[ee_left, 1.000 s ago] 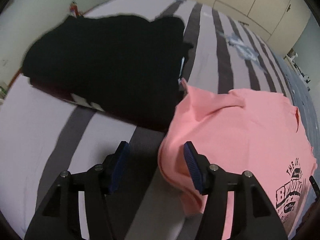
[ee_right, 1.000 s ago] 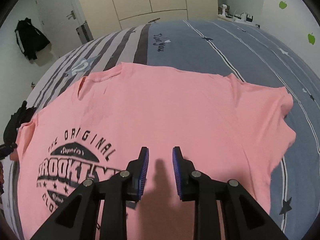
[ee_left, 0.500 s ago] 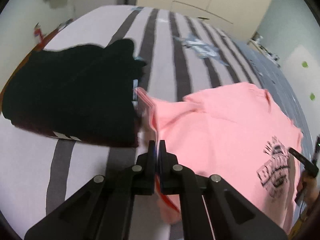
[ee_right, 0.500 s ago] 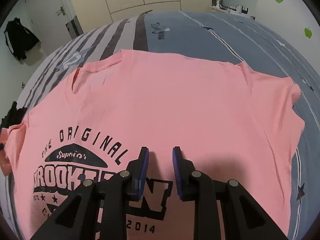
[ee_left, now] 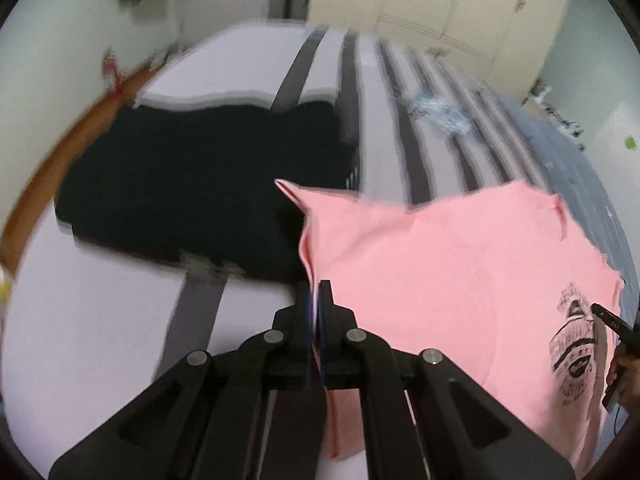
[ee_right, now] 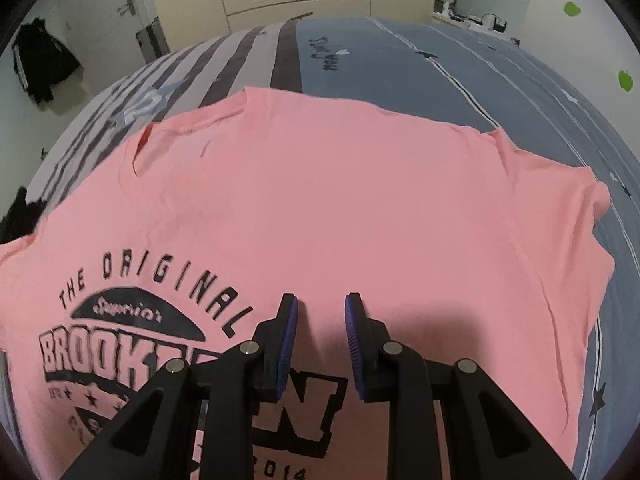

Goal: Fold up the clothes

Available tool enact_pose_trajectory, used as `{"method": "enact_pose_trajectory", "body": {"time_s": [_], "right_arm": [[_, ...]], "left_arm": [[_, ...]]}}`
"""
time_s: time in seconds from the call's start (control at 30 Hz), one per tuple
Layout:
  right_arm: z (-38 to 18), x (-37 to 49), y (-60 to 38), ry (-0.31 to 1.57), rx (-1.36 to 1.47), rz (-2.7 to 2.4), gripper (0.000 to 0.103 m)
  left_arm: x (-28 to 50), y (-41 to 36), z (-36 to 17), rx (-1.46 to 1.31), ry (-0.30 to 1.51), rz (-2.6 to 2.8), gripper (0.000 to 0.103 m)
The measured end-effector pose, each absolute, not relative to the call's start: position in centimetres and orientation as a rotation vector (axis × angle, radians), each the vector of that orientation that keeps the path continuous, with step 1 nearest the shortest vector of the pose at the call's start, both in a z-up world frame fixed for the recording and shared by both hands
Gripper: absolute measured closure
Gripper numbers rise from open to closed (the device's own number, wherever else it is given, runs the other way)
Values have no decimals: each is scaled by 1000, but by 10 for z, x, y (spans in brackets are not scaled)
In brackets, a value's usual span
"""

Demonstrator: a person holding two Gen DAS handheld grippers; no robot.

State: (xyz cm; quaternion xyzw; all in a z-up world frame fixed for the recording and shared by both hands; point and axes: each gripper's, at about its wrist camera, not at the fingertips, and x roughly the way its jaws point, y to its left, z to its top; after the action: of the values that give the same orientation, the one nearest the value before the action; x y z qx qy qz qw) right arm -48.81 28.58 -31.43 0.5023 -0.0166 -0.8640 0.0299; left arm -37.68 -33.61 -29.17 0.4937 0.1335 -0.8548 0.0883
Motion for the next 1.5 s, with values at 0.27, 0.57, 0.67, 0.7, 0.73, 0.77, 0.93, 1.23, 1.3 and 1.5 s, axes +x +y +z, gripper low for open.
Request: {"method": "enact_pose_trajectory", "body": {"time_s": [0.27, 0.57, 0.67, 0.7, 0.73, 0.77, 0.93, 1.23, 1.3, 1.5], "right_arm": [[-311, -487, 292, -29, 1536, -2657, 80], [-310, -479, 318, -45, 1553, -2680, 80], [-311, -476, 327, -55, 1558, -2679, 80], [-311, -474, 331, -54, 1557, -2680, 80], [-311, -473, 334, -54, 1557, -2682, 80], [-311, -473, 338, -55, 1558, -2684, 80], [-313, -467, 373, -60, 1587, -2729, 79], [-306, -463, 461, -174, 1635, -2837, 79], [-301, -466, 477, -188, 1639, -2875, 70], [-299, -479, 537, -399, 1657, -2964, 61]], "left_arm": [[-351, -348, -272, 1286, 514, -2490, 94], [-399, -238, -280, 1489, 379, -2762, 94], [-413, -229, -305, 1564, 345, -2742, 94], [-418, -229, -316, 1588, 331, -2710, 94], [-422, -229, -326, 1611, 322, -2676, 94], [-424, -232, -336, 1629, 318, -2634, 94], [-425, -252, -340, 1564, 300, -2535, 94], [-426, -245, -298, 1420, 342, -2531, 93], [-422, -236, -291, 1404, 348, -2544, 91], [-400, -208, -285, 1422, 325, -2541, 89]]}}
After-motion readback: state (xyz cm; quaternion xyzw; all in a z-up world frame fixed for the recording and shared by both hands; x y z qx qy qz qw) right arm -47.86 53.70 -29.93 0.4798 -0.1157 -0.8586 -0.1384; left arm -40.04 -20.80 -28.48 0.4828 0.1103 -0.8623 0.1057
